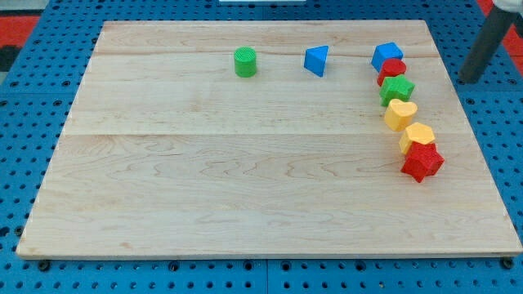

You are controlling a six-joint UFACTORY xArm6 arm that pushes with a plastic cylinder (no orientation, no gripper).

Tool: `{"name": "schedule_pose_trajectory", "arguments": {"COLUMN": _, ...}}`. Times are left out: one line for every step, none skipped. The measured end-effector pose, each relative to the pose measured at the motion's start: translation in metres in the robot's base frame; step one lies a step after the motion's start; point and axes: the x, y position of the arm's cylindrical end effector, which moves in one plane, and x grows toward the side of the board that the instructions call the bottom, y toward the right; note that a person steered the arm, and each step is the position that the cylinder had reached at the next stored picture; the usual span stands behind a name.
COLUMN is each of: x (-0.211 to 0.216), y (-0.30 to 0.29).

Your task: Move the green star closer to the green circle

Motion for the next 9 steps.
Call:
{"name": "schedule_pose_trajectory", "arguments": {"x": 0.005, "y": -0.044}}
{"name": "schedule_pose_trajectory", "arguments": {"x": 0.018, "y": -0.091}}
{"name": "schedule_pose_trajectory", "arguments": {"x": 0.011, "y": -0.182}}
{"name": "schedule_pose_trajectory", "arguments": {"x": 0.008, "y": -0.206}}
{"name": "schedule_pose_trajectory", "arguments": {"x": 0.004, "y": -0.186}}
{"name": "schedule_pose_trajectory", "arguments": {"x": 0.000, "y": -0.181}}
{"name": "schedule_pose_trajectory", "arguments": {"x": -0.001, "y": -0.239}}
{"name": "schedule_pose_trajectory", "arguments": {"x": -0.001, "y": -0.318}}
{"name": "schedule_pose_trajectory", "arguments": {"x": 0.015, "y": -0.317}}
